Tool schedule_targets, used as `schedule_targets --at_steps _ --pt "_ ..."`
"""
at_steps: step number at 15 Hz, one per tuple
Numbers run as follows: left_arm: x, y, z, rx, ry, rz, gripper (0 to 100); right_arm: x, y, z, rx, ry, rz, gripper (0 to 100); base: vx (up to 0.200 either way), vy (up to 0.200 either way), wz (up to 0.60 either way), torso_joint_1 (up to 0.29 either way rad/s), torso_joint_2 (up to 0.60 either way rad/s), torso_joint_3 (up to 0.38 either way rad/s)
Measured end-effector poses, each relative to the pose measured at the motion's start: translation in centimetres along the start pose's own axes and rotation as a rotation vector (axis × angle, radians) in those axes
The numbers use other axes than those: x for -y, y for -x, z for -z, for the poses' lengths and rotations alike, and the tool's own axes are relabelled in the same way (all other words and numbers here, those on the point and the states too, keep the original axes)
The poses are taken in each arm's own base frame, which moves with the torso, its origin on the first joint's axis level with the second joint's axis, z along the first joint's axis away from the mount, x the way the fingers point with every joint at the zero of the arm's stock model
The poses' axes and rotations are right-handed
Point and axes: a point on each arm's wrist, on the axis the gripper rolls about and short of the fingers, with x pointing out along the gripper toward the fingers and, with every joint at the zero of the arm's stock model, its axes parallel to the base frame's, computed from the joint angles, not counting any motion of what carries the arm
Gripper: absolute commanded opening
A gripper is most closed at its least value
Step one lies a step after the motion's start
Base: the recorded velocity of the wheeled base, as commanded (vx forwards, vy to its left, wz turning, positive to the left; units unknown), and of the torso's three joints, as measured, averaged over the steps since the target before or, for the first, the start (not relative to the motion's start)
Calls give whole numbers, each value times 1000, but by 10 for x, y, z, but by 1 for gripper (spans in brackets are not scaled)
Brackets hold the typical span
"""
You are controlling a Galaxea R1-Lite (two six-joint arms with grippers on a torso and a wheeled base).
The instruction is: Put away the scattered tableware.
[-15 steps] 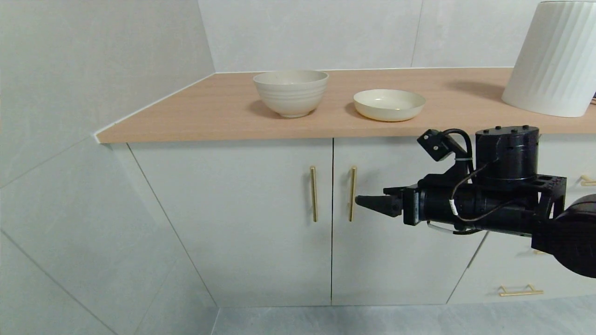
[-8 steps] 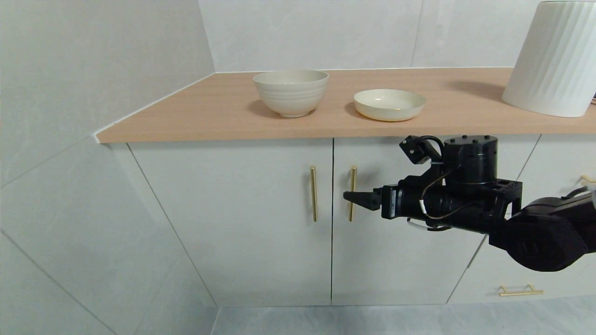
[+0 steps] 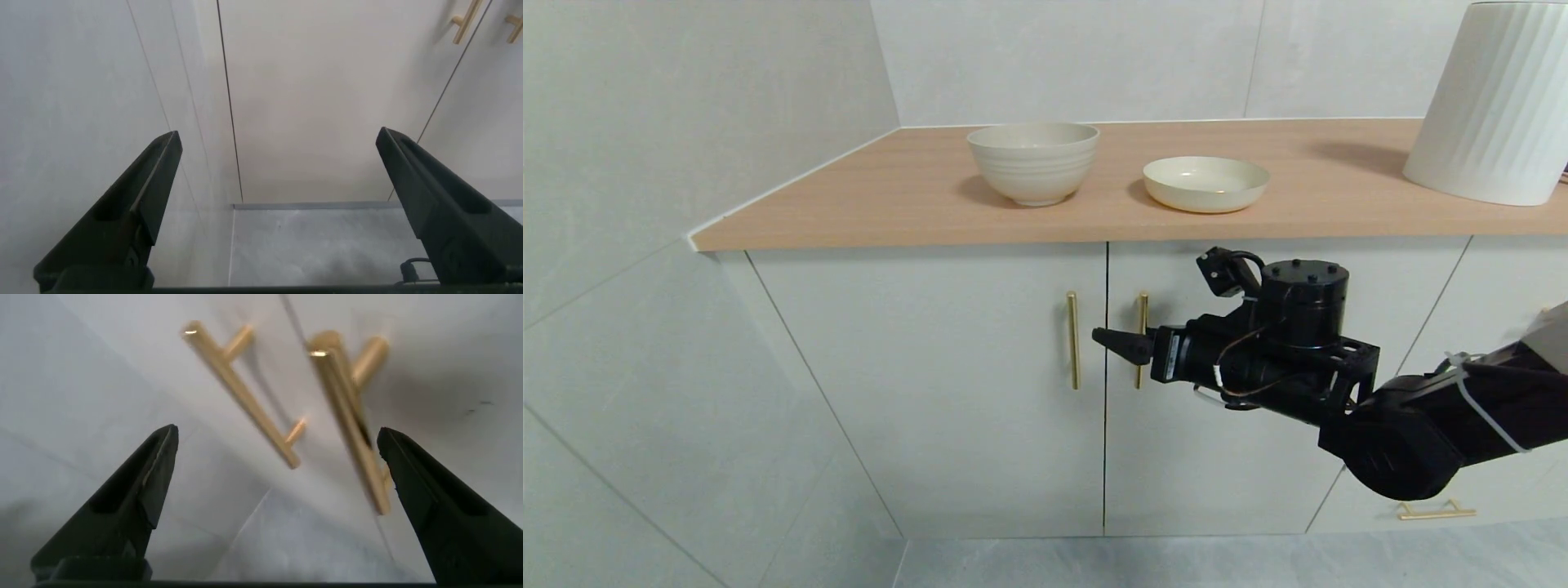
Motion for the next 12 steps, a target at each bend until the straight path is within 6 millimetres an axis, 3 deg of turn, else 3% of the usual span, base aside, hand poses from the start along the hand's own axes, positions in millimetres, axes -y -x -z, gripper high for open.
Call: schedule_targets --at_steps 6,12 --pt "0 0 0 0 0 0 100 5 -11 11 -4 -8 21 100 0 0 0 0 0 0" --pt "0 0 0 0 0 0 100 -6 -11 15 -17 -52 -3 100 0 0 0 0 0 0"
